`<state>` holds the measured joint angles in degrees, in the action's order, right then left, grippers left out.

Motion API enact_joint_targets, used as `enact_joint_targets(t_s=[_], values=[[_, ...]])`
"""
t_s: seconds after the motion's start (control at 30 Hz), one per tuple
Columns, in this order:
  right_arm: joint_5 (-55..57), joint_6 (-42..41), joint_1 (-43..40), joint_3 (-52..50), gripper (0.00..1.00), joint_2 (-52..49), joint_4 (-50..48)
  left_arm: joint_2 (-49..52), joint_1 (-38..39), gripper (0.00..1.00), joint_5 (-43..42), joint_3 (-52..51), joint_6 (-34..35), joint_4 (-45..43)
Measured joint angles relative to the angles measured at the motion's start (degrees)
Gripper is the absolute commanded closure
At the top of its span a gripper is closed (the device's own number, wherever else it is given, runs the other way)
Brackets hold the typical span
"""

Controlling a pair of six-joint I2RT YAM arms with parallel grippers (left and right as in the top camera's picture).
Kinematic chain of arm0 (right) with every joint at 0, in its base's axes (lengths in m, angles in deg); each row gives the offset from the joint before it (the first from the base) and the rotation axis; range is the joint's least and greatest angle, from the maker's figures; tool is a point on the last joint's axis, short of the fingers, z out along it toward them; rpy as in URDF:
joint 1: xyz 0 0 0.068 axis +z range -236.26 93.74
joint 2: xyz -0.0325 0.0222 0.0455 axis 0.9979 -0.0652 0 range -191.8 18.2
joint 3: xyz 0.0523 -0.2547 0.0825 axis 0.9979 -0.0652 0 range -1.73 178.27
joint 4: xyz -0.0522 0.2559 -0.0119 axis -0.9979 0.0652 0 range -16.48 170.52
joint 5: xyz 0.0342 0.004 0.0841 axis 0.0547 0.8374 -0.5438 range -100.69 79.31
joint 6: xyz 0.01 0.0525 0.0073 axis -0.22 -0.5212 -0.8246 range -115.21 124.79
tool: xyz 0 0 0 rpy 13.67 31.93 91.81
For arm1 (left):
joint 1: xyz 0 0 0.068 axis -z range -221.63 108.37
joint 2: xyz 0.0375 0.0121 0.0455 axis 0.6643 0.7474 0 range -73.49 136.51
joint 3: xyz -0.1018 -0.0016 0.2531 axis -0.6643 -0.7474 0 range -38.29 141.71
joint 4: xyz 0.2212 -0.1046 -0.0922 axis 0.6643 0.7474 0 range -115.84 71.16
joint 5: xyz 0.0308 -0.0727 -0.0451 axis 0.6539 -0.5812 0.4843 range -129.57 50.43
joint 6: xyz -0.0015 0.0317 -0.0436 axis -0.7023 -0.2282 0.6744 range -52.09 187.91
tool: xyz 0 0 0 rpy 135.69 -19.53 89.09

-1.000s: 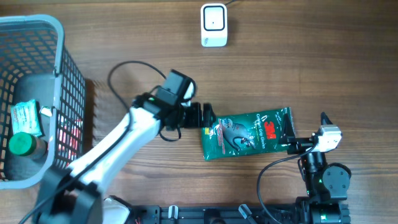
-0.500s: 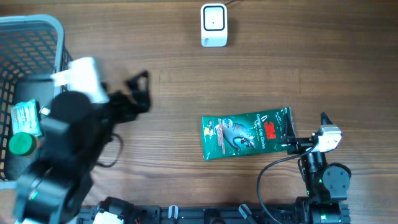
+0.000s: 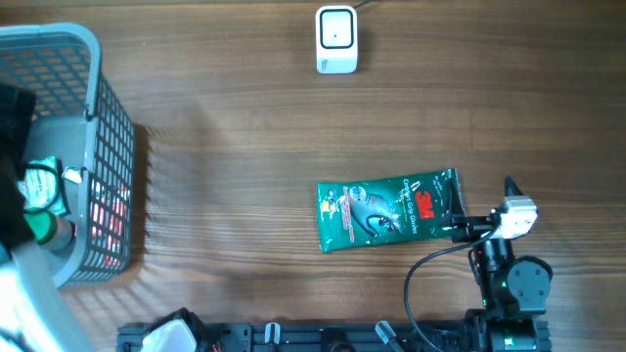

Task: Scan the item barcode
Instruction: 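Return the left gripper to the basket and grasp the green-lidded jar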

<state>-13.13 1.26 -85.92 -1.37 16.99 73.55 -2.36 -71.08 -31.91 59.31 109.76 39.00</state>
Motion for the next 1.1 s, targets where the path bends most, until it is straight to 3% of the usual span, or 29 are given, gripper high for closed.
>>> enact_joint_targets(t_s=[0.17, 0.3, 0.63, 0.87, 1.1], values=[[0.00, 0.00, 0.00, 0.00, 0.00, 0.00, 0.00, 12.81, -10.10, 0.00, -4.90, -0.24, 9.60, 10.67], [0.00, 0.00, 0.00, 0.00, 0.00, 0.00, 0.00, 17.14, -13.84, 0.00, -4.74, -0.26, 13.44, 15.02], [0.00, 0.00, 0.00, 0.00, 0.00, 0.00, 0.00, 23.15, -15.72, 0.00, 2.91, -1.14, 14.84, 12.46], [0.00, 0.00, 0.00, 0.00, 0.00, 0.00, 0.00, 27.71, -16.04, 0.00, 3.72, -9.62, 14.67, 5.86], [0.00, 0.00, 0.00, 0.00, 0.00, 0.00, -0.02, 29.38, -16.17, 0.00, 4.11, -11.85, 14.43, 3.80]])
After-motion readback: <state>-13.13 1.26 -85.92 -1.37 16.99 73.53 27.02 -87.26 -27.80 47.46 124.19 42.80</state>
